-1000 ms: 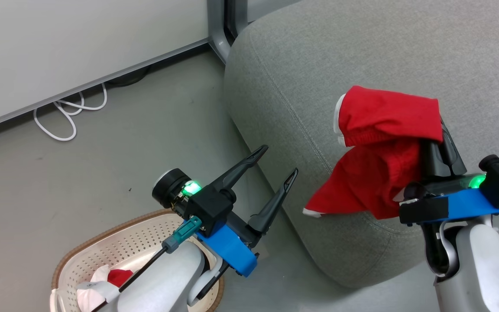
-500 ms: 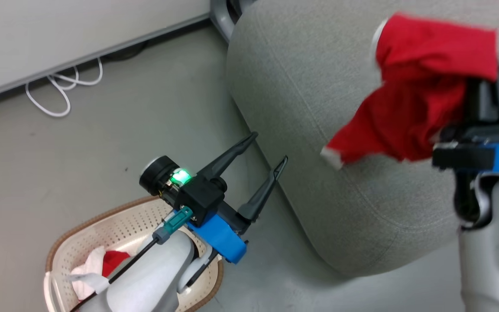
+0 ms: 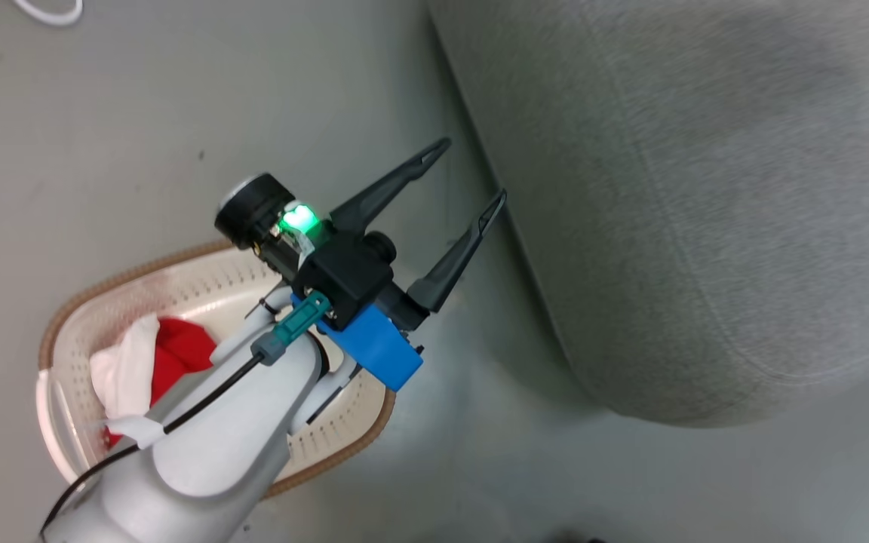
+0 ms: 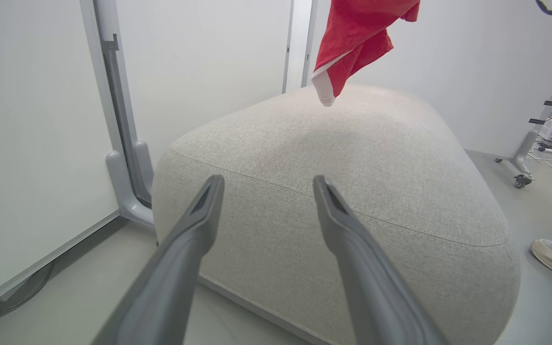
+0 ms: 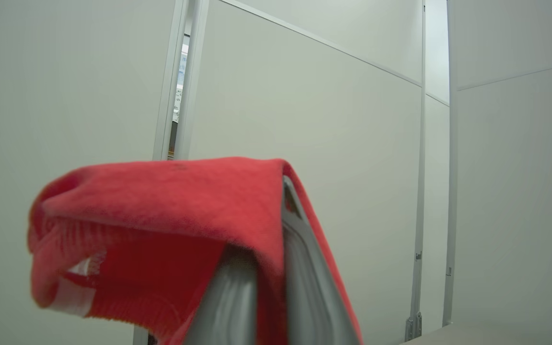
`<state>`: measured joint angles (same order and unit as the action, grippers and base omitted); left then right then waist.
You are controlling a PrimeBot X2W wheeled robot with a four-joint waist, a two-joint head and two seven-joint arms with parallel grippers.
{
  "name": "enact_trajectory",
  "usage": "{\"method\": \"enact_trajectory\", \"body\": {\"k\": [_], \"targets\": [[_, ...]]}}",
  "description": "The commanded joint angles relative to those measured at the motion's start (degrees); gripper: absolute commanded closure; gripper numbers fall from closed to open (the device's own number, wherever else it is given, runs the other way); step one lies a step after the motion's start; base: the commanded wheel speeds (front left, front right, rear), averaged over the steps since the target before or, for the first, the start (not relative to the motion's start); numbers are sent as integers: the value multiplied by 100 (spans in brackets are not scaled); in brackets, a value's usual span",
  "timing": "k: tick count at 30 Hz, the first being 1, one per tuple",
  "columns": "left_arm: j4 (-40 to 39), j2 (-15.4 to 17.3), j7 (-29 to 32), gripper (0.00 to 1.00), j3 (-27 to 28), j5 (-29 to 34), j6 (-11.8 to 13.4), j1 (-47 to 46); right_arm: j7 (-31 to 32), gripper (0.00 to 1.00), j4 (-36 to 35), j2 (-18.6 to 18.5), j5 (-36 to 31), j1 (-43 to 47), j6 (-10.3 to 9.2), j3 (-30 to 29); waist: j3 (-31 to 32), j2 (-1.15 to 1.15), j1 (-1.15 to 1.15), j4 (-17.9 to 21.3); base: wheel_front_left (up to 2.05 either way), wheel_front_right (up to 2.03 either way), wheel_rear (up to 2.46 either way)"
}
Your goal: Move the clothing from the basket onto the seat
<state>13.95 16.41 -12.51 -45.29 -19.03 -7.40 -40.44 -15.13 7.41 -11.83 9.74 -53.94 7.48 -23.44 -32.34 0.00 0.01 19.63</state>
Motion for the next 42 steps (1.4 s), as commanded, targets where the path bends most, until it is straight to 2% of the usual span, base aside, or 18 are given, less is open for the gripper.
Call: {"method": "enact_trajectory", "body": {"k": [1, 7, 13, 17, 23, 29, 30, 31, 35, 42], "targets": [[-50, 66, 21, 0, 18, 46, -7, -168, -3, 100, 147, -149, 0, -265, 3, -51, -587, 0, -1, -235, 0, 0, 0], [-138, 120, 49, 0, 7, 97, -7, -383, -4, 100, 1029, -688, -140, -774, 3, -55, -1051, 0, -1, -359, 0, 0, 0], [-154, 138, 30, 0, -28, 96, 10, -462, -4, 100, 1995, -905, -359, -760, 3, -95, -1257, 0, -1, -462, 0, 0, 0], [-134, 155, 1, 0, -44, 74, 29, -432, -4, 100, 2626, -890, -503, -563, 3, -252, -1290, 0, -1, -508, 0, 0, 0], [-126, 216, -23, 0, -45, 51, 47, -390, -3, 100, 3469, -634, -646, -320, 3, -383, -1282, 0, -1, -519, 0, 0, 0], [-138, 230, 16, 0, -69, 24, 81, -407, -4, 99, 4167, -567, -682, -427, 3, -450, -1237, 0, -1, -505, 0, 0, 0], [-130, 230, 14, 0, -75, 18, 86, -402, -3, 46, 4205, -568, -672, -450, 3, -463, -1216, 0, -1, -496, 0, 0, 0], [-117, 228, 8, 0, -81, 11, 88, -390, -3, 0, 4219, -564, -681, -453, 3, -458, -1183, 0, -1, -482, 0, 0, 0], [-67, 179, -36, 0, -102, -6, 95, -342, -3, 0, 4151, -525, -602, -334, 3, -456, -1024, 0, -1, -468, 0, 0, 0], [153, -18, -202, 0, -68, -137, 127, -105, -4, 0, 3624, -531, -608, 526, 2, -118, -362, 0, -1, -507, 0, 0, 0]]}}
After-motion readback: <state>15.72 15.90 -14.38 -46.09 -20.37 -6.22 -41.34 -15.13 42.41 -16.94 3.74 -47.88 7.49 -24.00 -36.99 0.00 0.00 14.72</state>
